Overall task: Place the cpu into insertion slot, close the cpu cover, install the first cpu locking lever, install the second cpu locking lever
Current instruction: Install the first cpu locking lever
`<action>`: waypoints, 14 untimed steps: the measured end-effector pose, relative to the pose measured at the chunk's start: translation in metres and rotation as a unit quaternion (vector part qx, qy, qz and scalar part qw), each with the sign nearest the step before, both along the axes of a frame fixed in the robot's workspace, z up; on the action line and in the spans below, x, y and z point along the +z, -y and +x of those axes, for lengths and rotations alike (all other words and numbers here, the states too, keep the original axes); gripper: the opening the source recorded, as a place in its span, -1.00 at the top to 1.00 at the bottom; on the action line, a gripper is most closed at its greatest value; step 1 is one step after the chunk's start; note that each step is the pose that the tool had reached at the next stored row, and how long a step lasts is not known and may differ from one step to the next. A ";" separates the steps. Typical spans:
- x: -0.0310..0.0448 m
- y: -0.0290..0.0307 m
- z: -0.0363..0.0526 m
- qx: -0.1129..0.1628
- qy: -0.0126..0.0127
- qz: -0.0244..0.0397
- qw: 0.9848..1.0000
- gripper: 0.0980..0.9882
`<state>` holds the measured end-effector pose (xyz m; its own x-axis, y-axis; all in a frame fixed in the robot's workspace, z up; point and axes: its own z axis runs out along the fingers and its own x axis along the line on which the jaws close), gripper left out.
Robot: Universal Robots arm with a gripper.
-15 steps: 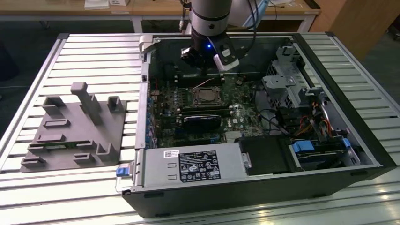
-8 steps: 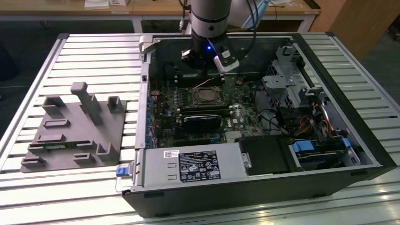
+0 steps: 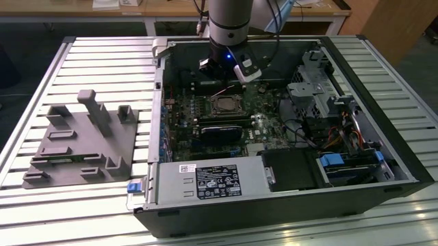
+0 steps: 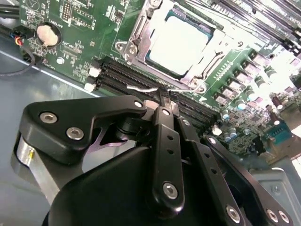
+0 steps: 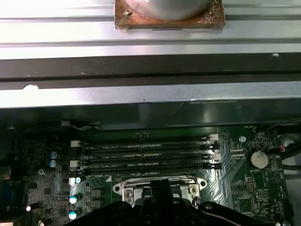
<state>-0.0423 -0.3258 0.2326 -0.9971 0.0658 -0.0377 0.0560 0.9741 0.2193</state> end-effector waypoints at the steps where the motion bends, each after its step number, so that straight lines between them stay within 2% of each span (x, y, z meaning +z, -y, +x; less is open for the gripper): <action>1: -0.0008 -0.0002 0.0000 0.000 0.000 0.000 1.000 0.98; 14: -0.0012 -0.0003 0.0000 0.000 0.000 0.000 1.000 0.98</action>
